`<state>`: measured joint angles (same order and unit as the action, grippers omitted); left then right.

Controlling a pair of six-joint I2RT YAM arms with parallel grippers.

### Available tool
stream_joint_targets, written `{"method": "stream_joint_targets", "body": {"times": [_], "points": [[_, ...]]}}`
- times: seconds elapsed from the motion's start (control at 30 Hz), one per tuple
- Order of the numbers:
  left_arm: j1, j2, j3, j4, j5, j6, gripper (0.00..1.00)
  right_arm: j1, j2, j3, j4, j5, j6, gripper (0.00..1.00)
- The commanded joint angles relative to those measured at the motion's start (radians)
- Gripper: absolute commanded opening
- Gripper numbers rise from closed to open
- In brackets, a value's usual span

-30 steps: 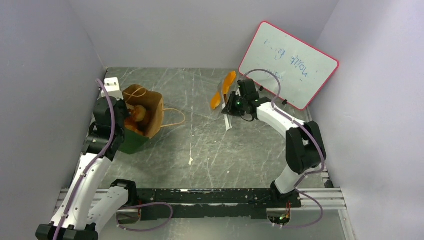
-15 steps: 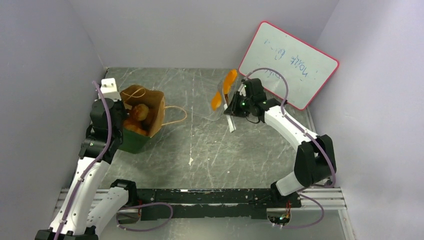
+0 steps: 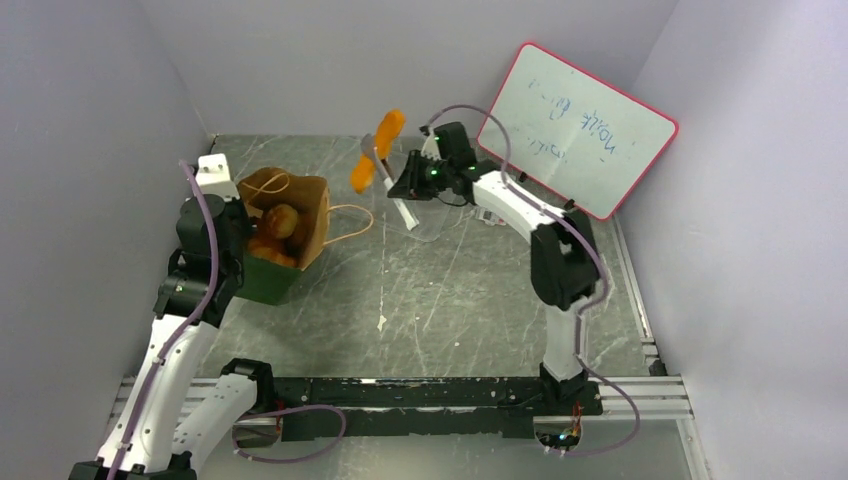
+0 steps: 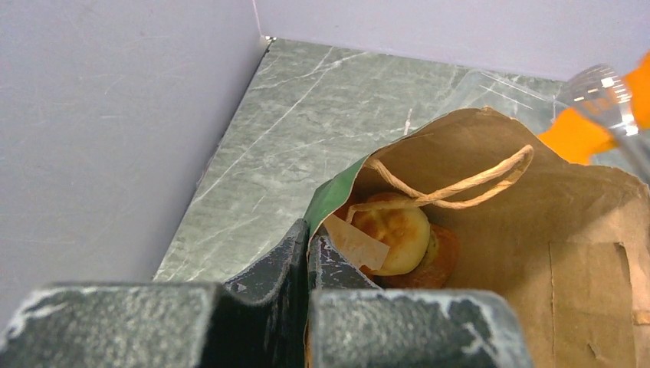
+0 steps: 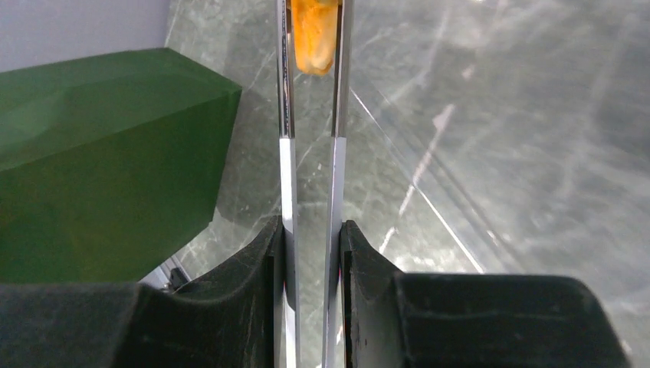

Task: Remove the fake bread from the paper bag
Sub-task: Move the container to the center of the board.

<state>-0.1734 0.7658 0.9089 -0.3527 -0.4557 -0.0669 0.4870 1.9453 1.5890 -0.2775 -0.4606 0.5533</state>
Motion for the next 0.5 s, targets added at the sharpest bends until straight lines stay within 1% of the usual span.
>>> {"method": "stream_joint_targets", "body": {"times": [0.0, 0.1, 0.2, 0.3, 0.47], "points": [[0.009, 0.001, 0.058, 0.032, -0.03, -0.017, 0.07, 0.053, 0.148, 0.141, 0.072, -0.139, -0.003, 0.0], [0.009, 0.009, 0.063, 0.034, -0.033, -0.014, 0.07, 0.058, 0.235, 0.201, 0.096, -0.179, 0.007, 0.0], [0.01, 0.015, 0.067, 0.032, -0.037, -0.012, 0.07, 0.058, 0.287, 0.216, 0.1, -0.208, 0.008, 0.0], [0.011, 0.013, 0.059, 0.04, -0.042, -0.008, 0.07, 0.054, 0.295, 0.165, 0.109, -0.204, -0.002, 0.0], [0.011, 0.009, 0.042, 0.044, -0.041, -0.011, 0.07, 0.025, 0.262, 0.005, 0.164, -0.187, 0.006, 0.0]]}}
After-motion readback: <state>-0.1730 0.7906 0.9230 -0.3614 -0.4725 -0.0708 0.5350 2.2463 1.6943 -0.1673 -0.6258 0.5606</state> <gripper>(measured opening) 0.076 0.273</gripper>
